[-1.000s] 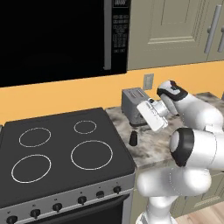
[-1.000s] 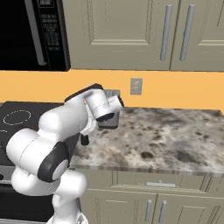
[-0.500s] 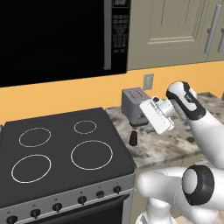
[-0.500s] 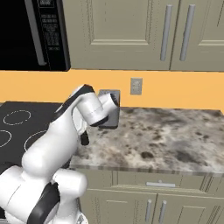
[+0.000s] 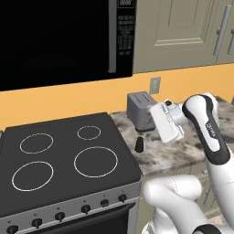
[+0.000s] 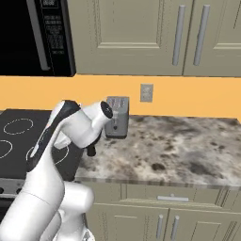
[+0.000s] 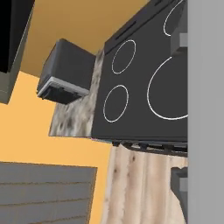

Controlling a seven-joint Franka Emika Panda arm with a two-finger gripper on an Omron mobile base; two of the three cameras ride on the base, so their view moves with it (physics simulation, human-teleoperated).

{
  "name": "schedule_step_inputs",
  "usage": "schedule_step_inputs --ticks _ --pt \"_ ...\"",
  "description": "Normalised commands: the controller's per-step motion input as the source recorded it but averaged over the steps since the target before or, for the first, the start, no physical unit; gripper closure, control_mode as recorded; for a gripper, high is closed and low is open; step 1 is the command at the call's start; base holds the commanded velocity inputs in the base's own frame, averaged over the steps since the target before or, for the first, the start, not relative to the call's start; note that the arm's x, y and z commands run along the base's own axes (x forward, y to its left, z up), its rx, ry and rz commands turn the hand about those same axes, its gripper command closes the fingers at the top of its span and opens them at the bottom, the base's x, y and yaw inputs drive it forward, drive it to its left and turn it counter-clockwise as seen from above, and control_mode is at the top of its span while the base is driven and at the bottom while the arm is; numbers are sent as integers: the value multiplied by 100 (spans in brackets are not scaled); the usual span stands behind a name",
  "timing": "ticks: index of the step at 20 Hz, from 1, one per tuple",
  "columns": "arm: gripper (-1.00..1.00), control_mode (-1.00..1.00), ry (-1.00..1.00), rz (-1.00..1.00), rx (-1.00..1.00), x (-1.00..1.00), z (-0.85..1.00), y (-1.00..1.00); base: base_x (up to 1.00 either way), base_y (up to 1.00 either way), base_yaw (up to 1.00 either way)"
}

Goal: Collect the paprika, mayonnaise, and shaker from the cabinet and place them next to the stove.

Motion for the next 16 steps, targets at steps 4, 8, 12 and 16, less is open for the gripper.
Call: schedule_step_inputs --ticks 4,8,12,16 --pt "-100 -100 0 -45 0 -73 18 25 0 0 0" --pt "-100 -100 1 -46 0 -72 16 11 0 0 0" --pt "-100 -100 0 -45 0 -65 27 20 0 0 0" --pt "-100 -100 0 -39 0 -68 14 10 0 0 0"
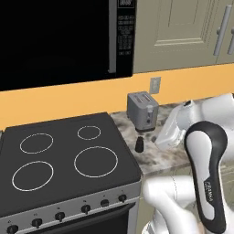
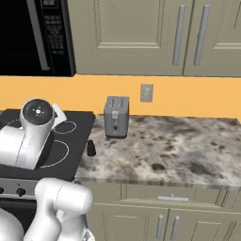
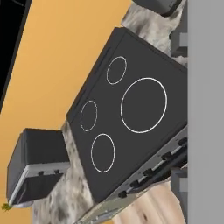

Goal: Collect the paprika, mayonnaise, and shaker from the cabinet and place them next to the stove.

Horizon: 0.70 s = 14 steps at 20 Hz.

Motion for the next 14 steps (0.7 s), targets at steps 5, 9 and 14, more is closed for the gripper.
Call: schedule_step_inputs --ticks 5,9,14 --pt "-100 -100 0 -33 0 -70 -2 0 0 0 0" --pt "-100 -100 0 -31 0 -59 -18 5 0 0 0" --pt "-100 100 1 -3 -3 0 -9 3 -6 2 0"
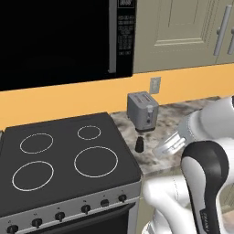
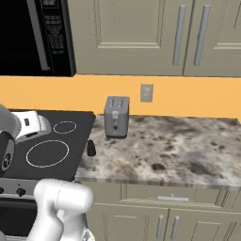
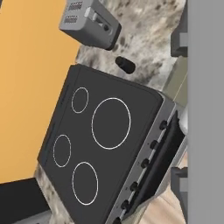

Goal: Collect the paprika, mayonnaise, and shaker from the cabinet and place them next to the stove.

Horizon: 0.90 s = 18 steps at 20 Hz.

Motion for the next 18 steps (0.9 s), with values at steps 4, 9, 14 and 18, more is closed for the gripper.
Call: schedule_step_inputs --ticks 4,9,14,18 --pt "-100 100 0 0 0 0 0 0 -87 52 6" --pt "-100 100 0 0 0 0 0 0 -69 74 27" --pt "-100 100 0 0 0 0 0 0 -19 66 47" --pt "-100 100 0 0 0 0 0 0 0 60 56"
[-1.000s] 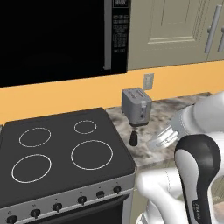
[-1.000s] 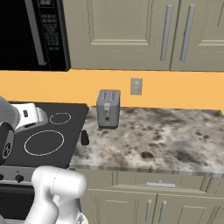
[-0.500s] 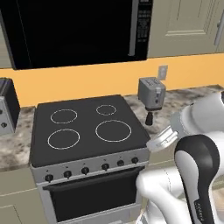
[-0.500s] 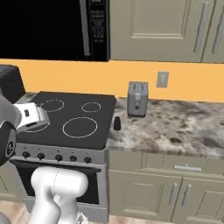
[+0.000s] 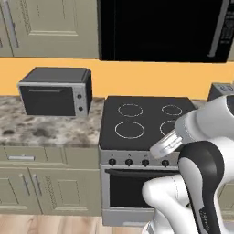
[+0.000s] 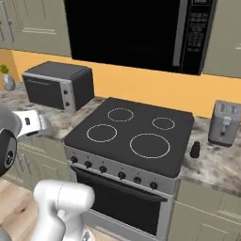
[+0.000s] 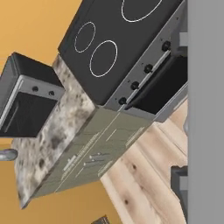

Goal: Collect the paprika, mayonnaise, and shaker from the cabinet and place them next to the stove.

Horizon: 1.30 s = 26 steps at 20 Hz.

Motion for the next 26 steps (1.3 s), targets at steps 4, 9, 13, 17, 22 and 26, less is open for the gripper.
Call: schedule_step_inputs --ticks 4,9,13,17,22,26 --pt "-100 100 0 0 0 0 0 0 0 57 58" --pt "-100 100 0 0 0 0 0 0 0 61 57" --pt "-100 100 0 0 0 0 0 0 0 57 58" --pt "-100 100 0 0 0 0 0 0 0 40 62" --pt "-100 100 0 0 0 0 0 0 0 27 65" --pt "-100 100 0 0 0 0 0 0 0 21 66"
